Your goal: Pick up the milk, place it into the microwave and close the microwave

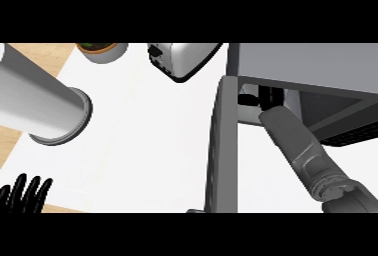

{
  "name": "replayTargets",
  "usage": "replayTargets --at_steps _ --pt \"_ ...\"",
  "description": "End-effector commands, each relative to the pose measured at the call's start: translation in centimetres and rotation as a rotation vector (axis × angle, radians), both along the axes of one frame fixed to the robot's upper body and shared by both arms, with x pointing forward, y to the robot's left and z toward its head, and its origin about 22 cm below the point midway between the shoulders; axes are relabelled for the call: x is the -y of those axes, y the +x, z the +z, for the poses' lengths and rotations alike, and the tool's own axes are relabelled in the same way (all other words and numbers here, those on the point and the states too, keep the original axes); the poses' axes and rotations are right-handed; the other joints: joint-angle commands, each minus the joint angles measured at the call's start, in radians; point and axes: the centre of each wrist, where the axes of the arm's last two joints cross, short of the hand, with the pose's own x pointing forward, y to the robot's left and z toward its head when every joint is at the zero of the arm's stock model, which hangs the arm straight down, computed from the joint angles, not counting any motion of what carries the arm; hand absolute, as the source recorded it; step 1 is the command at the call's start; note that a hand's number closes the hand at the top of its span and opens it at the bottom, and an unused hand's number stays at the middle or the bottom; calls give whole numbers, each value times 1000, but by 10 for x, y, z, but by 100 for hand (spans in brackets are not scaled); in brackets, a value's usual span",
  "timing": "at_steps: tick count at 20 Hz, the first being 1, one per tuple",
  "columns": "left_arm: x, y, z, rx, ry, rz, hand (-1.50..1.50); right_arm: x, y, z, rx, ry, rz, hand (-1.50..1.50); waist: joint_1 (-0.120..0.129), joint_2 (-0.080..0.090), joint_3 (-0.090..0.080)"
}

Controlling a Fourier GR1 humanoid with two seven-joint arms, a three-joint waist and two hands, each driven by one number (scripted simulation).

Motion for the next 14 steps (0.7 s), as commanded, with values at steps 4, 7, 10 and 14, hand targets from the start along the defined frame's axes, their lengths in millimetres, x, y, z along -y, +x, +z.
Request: replayTargets --at_steps 4,7,10,14 --pt "-4 -5 0 1 -2 11 -150 -16 -12 -16 9 265 105 -150 -49 -23 1" --pt "-4 -6 6 9 6 6 -150 -12 -13 -17 27 352 143 -150 -58 -27 1" --pt "-1 -8 3 -6 9 13 -150 9 -20 -28 -5 428 175 -150 -70 -30 0" --pt "-1 -21 5 -6 9 33 -150 -5 -38 -52 -2 491 209 -150 -81 -43 -3"
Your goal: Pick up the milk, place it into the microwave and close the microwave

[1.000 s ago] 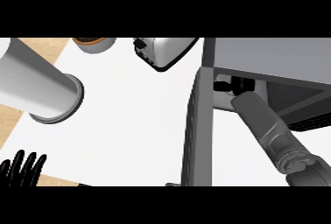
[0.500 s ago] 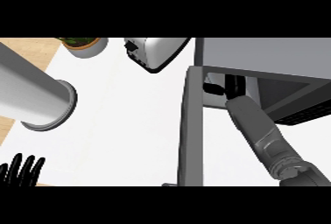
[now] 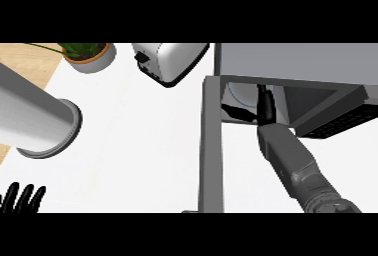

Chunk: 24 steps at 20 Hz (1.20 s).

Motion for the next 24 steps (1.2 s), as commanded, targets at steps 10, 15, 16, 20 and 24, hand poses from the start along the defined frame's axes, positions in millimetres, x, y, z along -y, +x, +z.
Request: replayTargets --at_steps 10,15,16,20,24 --pt "9 -13 2 -50 11 2 -150 20 -58 -62 34 184 109 -150 -58 -29 -3" --pt "13 -30 -8 -79 22 -16 -150 16 -91 -88 7 262 190 -150 -77 -39 -5" --pt "11 -16 -2 -72 33 -23 -150 27 -83 -81 11 270 186 -150 -74 -35 -5" --pt "12 -17 -9 -98 73 -55 -150 45 -101 -90 -24 234 185 -150 -88 -42 -6" --pt "16 2 -24 -126 43 -64 -150 58 -124 -98 5 230 132 -150 -98 -42 -7"
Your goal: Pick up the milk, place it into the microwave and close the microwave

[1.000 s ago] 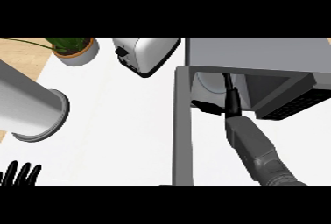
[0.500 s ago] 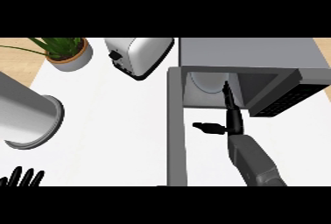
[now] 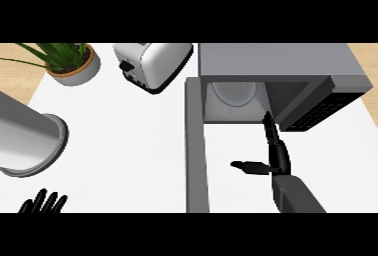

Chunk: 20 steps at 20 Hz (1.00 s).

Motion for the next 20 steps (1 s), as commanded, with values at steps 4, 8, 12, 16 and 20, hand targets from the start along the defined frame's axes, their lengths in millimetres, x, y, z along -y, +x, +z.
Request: replayTargets --at_steps 4,8,12,16,20 --pt "21 19 -7 -29 -2 -131 -150 64 -33 0 49 3 -45 -150 -14 -1 -1" --pt "34 28 -14 -50 77 -225 -150 64 -56 2 64 15 -39 150 -22 -5 -2" --pt "44 47 -16 -47 165 -311 150 99 -76 8 16 -15 -91 -150 -9 0 -1" --pt "82 61 -13 -2 203 -359 150 126 -108 11 32 55 -167 -150 -8 0 0" --pt "93 86 -37 -37 192 -354 150 161 -132 28 41 75 -174 -150 -11 1 -1"
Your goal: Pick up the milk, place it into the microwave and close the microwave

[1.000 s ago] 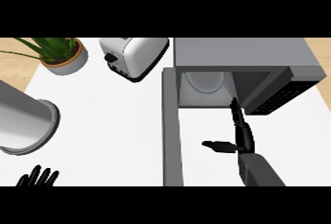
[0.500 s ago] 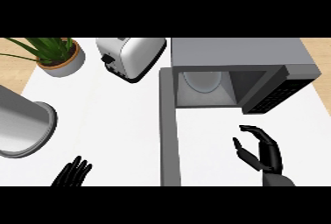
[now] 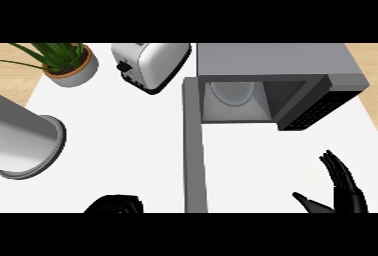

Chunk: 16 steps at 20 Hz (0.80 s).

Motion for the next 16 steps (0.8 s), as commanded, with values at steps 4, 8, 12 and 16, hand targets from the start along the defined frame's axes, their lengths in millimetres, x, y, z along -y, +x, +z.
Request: replayTargets --at_steps 4,8,12,16 --pt "32 41 -16 44 71 78 150 45 -34 20 37 26 -37 -150 1 2 0" --pt "52 89 -13 68 133 6 150 51 -25 31 31 24 -18 -150 -2 4 0" --pt "79 64 -31 -68 282 -230 150 49 -27 24 41 50 -8 -150 -1 4 1" --pt "101 84 -34 -113 391 -377 150 64 -46 26 49 66 9 -150 -19 5 1"
